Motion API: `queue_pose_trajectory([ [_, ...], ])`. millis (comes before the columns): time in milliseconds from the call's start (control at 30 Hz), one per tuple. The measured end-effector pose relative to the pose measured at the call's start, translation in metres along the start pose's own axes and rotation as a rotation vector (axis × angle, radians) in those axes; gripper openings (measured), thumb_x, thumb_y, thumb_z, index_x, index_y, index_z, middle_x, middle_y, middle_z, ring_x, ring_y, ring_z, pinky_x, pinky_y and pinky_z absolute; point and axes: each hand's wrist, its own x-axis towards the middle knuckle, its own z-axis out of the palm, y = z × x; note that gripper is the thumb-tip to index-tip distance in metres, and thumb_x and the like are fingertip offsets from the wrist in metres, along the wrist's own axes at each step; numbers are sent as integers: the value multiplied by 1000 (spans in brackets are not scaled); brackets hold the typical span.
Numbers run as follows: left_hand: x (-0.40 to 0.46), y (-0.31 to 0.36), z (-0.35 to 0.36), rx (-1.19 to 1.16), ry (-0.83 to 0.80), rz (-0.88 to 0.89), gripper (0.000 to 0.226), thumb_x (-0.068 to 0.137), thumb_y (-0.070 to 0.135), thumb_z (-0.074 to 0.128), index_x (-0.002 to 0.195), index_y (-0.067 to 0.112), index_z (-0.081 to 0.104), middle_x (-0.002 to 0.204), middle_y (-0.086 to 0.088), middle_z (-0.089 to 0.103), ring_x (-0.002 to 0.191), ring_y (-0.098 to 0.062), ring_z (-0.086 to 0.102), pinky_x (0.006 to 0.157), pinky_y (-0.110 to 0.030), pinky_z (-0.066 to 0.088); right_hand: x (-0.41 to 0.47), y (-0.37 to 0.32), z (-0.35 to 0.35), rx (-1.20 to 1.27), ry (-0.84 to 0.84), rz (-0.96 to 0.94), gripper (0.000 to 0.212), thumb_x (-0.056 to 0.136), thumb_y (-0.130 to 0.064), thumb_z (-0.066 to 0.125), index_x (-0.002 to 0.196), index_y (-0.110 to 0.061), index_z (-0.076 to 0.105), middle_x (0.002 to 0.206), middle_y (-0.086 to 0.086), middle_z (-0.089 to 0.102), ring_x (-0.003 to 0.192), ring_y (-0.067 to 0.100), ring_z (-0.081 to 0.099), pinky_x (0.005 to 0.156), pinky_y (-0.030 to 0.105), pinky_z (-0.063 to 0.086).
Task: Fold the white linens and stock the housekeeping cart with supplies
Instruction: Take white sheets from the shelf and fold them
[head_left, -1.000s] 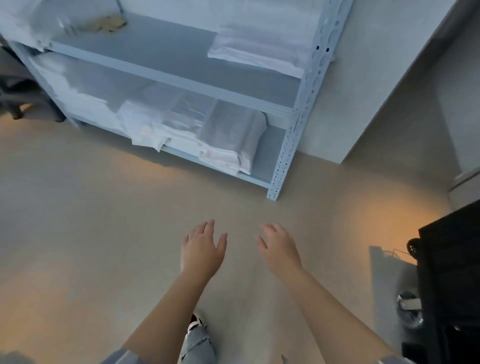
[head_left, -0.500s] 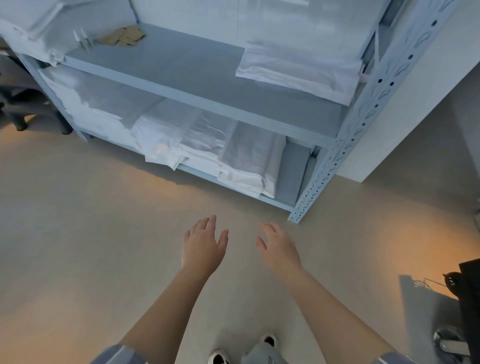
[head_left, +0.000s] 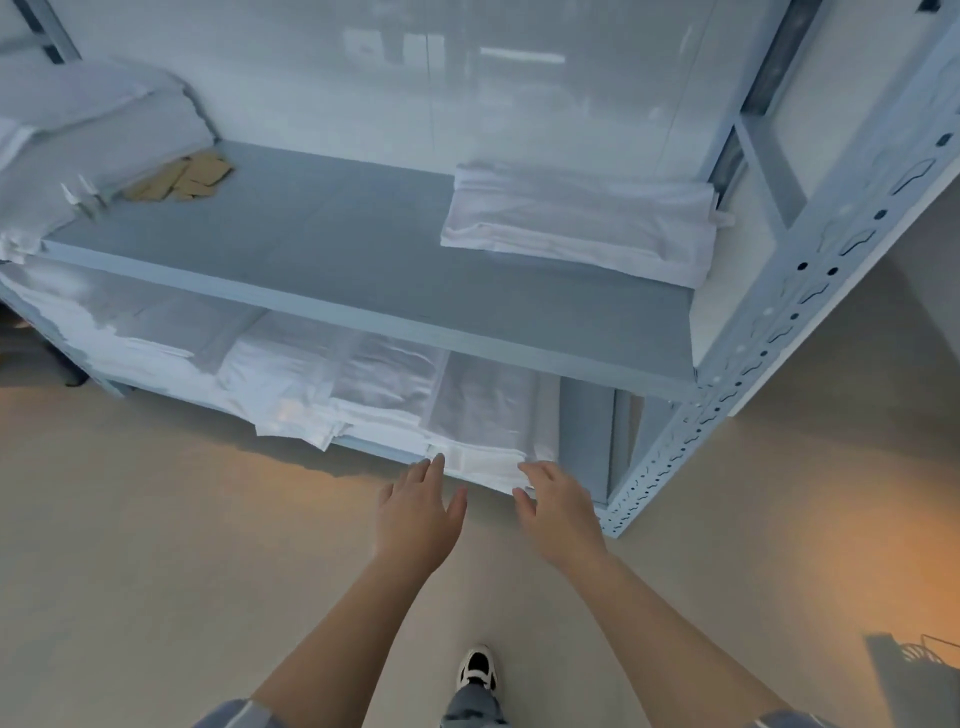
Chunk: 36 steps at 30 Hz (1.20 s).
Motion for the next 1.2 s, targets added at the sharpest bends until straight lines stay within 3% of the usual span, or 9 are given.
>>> queue_pose_trajectory([
  [567,230,13,-50,-63,-6,122,59,99,49,33,149,17,30,151,-1,36,141,-17,27,115,-36,23,210,-22,-45,-56,101,74,39,100,-32,41,135,-18,49,137,-1,50,125,19,45,103,33,34],
  [1200,435,-45,-87,-19,-63,347,60,98,50,32,149,18,27,152,-2,35,141,-20,28,115,-37,20,371,-79,-40,-92,248,260,37,99,-30,41,133,-18,50,137,0,50,124,20,45,101,34,36],
])
